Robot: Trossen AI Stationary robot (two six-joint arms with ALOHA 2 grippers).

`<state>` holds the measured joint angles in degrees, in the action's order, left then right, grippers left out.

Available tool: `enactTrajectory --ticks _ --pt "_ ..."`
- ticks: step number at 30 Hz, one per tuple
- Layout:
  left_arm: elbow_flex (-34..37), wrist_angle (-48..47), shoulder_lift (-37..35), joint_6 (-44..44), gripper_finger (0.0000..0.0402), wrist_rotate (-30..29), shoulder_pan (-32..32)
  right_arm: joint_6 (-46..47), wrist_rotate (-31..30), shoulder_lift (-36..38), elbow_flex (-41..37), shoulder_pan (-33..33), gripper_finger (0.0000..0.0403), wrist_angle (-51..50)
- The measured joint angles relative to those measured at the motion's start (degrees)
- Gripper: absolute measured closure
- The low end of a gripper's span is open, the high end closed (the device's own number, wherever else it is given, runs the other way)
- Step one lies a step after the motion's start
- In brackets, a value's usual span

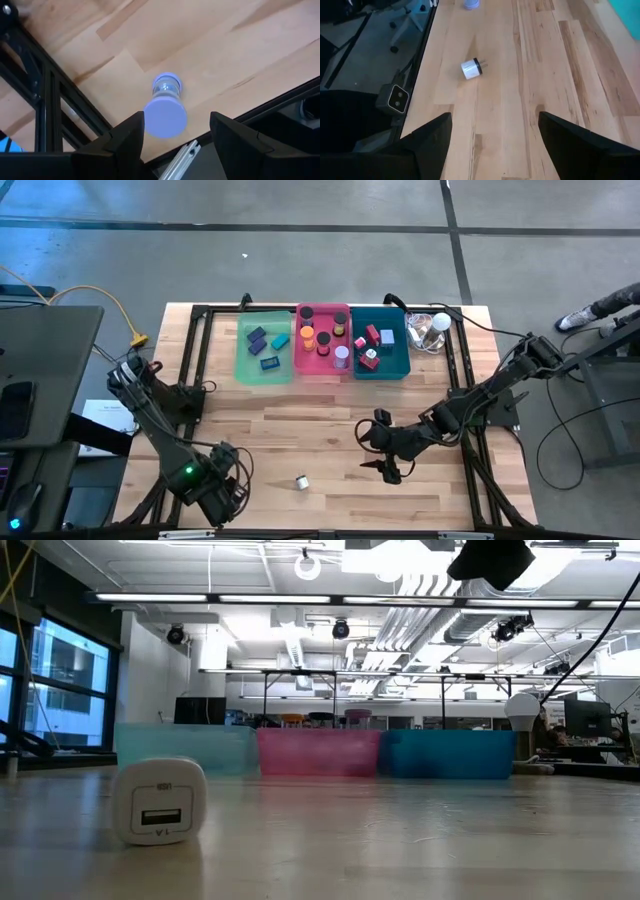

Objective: Pick & Place Office items
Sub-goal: Put the violet hourglass into the pink bin

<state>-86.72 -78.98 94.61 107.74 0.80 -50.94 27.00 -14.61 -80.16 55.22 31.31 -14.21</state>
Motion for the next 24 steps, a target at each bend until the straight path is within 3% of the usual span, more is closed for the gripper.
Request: enactTrajectory --ticks 12,20,24 --pt "0.0 -0.26 0.0 3.08 0.0175 -2.06 -0.99 0.2 0.0 0.0 0.0 0.26 0.0117 -0.01" --pt "0.0 -0.19 0.0 3.13 0.0095 -2.02 -1.03 0.2 0.0 0.0 0.0 0.26 0.0117 -0.03" --pt "0.0 1.61 0.62 2.81 0.0074 -3.51 -1.88 0.18 0.0 0.0 0.0 0.26 0.0117 -0.01"
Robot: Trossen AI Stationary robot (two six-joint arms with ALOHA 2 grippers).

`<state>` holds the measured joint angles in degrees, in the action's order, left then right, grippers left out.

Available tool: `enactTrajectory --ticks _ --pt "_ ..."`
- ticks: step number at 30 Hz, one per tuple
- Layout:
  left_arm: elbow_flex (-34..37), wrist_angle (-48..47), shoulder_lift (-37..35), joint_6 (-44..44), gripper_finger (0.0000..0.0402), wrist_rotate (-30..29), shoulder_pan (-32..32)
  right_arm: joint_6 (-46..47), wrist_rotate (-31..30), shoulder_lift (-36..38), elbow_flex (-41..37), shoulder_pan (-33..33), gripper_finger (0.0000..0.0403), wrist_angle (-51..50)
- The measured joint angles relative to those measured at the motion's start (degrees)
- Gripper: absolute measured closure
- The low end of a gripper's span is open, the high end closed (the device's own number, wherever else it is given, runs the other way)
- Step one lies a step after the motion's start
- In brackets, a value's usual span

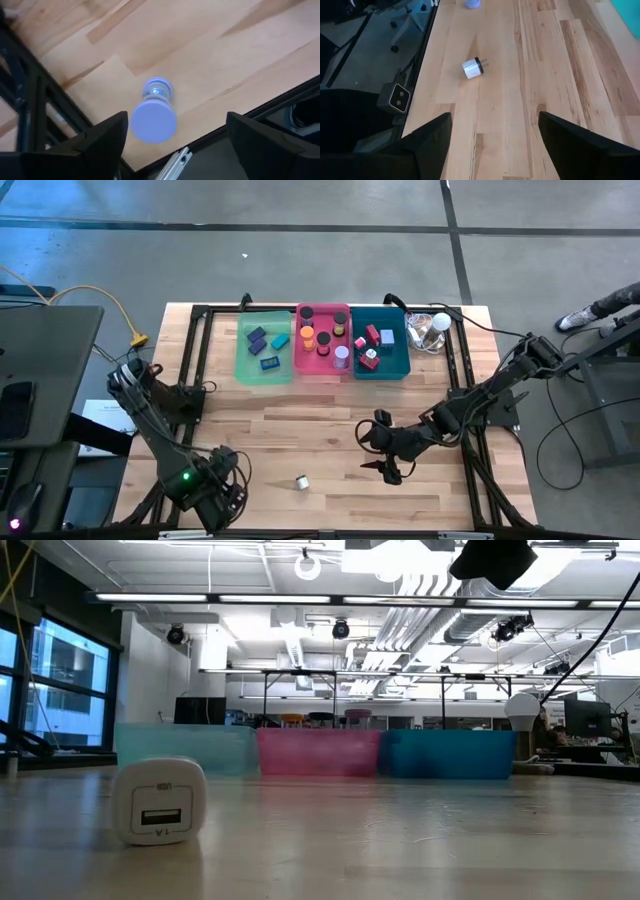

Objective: Pick & Place Office items
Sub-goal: Put the violet hourglass into the pink bin

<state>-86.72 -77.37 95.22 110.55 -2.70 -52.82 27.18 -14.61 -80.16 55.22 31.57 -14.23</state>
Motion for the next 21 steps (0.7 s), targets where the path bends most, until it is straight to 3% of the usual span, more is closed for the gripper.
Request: enactTrajectory --ticks 4,9,15,21 --pt "0.0 -0.86 2.76 1.93 0.0071 0.08 -1.57 0.01 0.0 0.0 0.0 0.0 0.0117 -0.04" --pt "0.07 -0.02 5.87 1.23 0.0071 6.18 -2.51 -0.02 0.0 0.0 0.0 -0.02 0.0117 -0.06" --pt "0.03 2.99 6.59 -1.26 0.0071 1.99 -3.1 0.11 -0.02 0.0 0.0 -0.07 0.0117 -0.04" --pt "0.02 2.97 6.62 -5.21 0.0071 1.56 -3.06 1.22 -0.04 0.0 0.0 -0.07 0.0117 0.34"
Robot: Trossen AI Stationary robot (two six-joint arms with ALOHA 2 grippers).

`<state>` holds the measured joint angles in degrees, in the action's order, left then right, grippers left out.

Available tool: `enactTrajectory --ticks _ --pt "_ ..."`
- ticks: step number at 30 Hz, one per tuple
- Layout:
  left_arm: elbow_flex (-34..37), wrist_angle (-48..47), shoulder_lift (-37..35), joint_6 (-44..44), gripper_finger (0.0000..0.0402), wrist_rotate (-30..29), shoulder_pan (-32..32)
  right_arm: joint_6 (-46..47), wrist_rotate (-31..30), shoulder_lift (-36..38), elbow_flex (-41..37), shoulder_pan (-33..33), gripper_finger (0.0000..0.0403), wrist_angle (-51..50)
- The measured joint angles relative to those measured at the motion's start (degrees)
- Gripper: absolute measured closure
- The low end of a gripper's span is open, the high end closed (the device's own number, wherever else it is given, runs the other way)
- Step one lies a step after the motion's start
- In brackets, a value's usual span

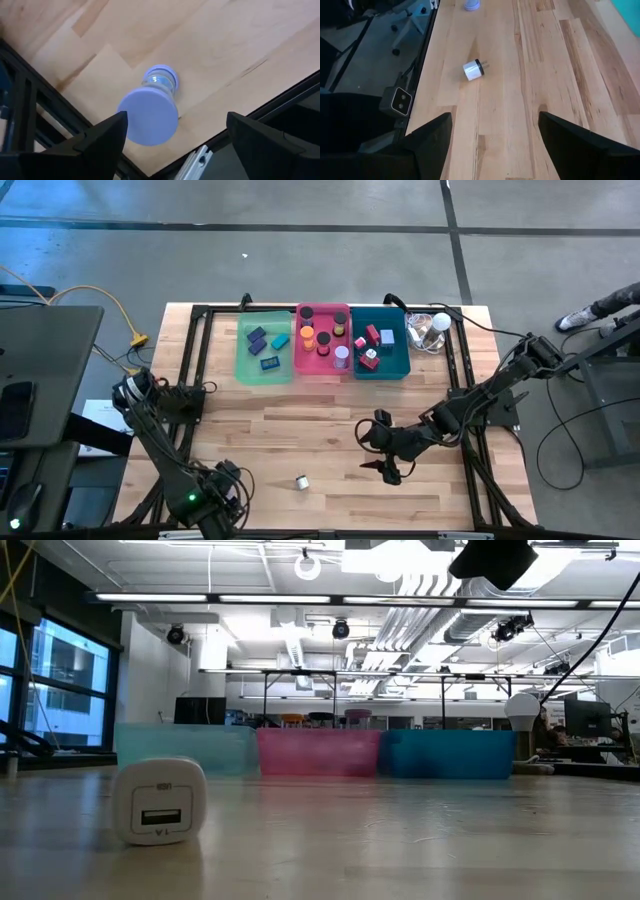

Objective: Pick & Place Office items
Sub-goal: Put the violet hourglass into the pink bin

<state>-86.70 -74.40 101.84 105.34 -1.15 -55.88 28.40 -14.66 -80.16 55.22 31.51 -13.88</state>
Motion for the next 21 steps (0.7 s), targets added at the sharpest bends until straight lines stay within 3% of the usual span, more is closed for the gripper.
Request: enactTrajectory --ticks 21 --pt "3.38 -0.81 0.13 3.52 0.0071 0.83 0.05 -0.11 -0.17 0.0 0.0 0.0 0.0117 0.85"
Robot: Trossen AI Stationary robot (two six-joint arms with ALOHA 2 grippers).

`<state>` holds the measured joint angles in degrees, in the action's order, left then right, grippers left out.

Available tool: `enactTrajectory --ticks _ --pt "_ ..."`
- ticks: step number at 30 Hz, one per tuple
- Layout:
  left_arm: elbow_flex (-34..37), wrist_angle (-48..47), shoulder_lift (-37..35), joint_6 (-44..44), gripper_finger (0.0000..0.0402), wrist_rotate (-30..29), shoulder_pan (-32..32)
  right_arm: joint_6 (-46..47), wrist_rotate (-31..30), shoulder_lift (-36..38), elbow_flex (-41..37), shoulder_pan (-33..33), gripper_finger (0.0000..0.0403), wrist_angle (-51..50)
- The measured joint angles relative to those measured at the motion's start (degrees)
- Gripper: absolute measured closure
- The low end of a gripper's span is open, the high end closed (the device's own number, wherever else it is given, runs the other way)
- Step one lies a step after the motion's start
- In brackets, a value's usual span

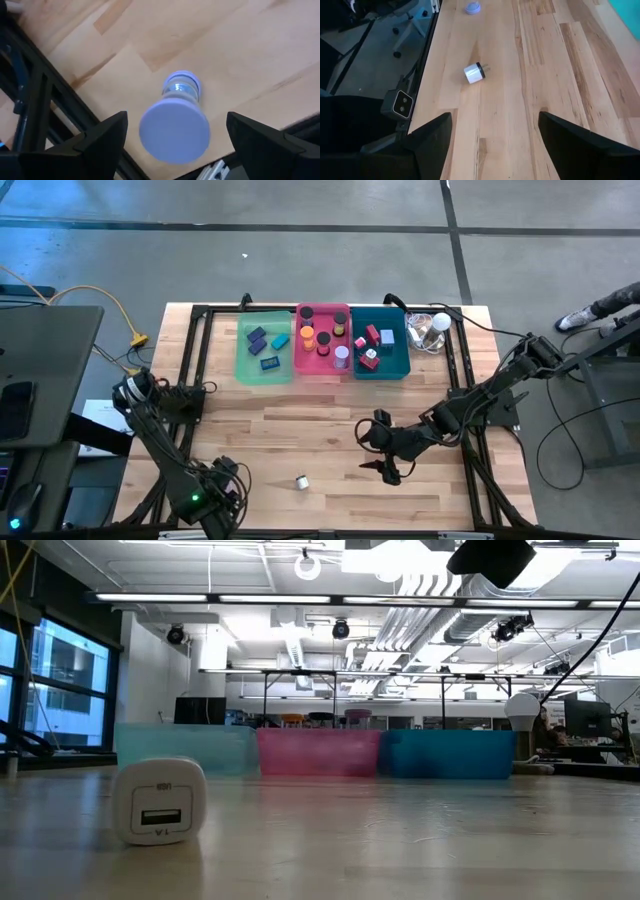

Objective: Pick & Place Office items
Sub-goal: Put the violet hourglass into the pink bin

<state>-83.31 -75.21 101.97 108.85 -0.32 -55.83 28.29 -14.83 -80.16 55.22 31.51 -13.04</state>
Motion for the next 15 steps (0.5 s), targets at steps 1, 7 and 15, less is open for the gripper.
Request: enactTrajectory --ticks 1,7,15 --pt "0.45 0.44 0.02 0.64 0.0071 0.02 0.0 0.0 0.0 0.0 0.0 0.0 0.0117 0.0" --pt "2.24 3.05 0.07 0.82 0.0072 0.17 0.02 -0.02 0.0 0.0 0.0 0.0 0.0117 -0.04" --pt "2.98 3.71 0.07 1.56 0.0117 -0.01 0.02 -0.04 0.0 0.0 0.0 0.0 0.0117 -0.07"
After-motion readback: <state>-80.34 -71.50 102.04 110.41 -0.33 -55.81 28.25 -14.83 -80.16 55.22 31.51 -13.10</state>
